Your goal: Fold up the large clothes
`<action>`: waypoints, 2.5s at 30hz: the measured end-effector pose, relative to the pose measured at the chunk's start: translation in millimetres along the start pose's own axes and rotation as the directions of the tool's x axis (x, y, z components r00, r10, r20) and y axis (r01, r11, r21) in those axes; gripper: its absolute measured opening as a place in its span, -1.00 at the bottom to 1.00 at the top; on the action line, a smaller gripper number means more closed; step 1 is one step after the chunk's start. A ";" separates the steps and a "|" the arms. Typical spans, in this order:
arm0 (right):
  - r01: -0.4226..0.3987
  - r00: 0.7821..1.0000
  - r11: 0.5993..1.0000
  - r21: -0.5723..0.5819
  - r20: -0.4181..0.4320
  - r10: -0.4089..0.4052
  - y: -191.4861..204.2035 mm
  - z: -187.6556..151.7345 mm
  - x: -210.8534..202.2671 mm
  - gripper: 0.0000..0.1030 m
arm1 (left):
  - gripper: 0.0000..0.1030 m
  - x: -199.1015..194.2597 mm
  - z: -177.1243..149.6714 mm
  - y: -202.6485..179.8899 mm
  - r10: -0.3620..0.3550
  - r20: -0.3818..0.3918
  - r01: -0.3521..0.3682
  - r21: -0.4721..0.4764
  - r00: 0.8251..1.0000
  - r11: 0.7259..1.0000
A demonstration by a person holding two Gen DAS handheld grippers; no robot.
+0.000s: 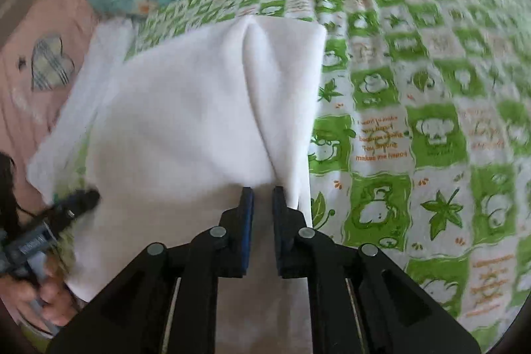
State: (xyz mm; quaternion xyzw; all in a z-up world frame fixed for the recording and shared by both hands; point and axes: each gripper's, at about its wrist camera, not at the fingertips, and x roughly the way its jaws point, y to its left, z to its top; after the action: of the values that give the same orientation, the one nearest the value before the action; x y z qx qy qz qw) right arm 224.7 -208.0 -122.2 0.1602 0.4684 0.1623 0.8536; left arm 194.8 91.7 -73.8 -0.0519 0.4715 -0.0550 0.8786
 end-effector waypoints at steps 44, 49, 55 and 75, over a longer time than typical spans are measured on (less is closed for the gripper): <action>0.014 0.999 0.972 -0.235 -0.034 -0.023 38.4 -144.5 -122.5 0.48 | 0.60 -102.7 -141.4 -11.3 0.076 -0.060 -0.065 0.170 0.995 0.983; 0.005 1.000 0.945 -0.327 0.026 0.004 56.7 -140.7 -153.6 0.58 | 0.74 -149.4 -117.9 -24.5 0.085 0.073 -0.099 0.212 0.994 0.972; 0.038 0.997 0.937 -0.346 0.076 -0.012 59.6 -127.1 -150.9 1.00 | 0.90 -127.7 -102.9 -25.7 0.092 0.044 -0.099 0.206 0.995 0.973; 0.012 1.000 0.944 -0.330 0.024 -0.005 70.1 -114.9 -111.8 1.00 | 0.90 -111.0 -89.8 -31.8 0.136 0.054 -0.144 0.207 0.989 0.968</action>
State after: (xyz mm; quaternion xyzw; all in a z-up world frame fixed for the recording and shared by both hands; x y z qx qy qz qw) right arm 61.1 -179.0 -67.3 0.0148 0.4258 0.2328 0.8742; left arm 57.4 72.8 -27.3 0.0738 0.4483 -0.0416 0.8899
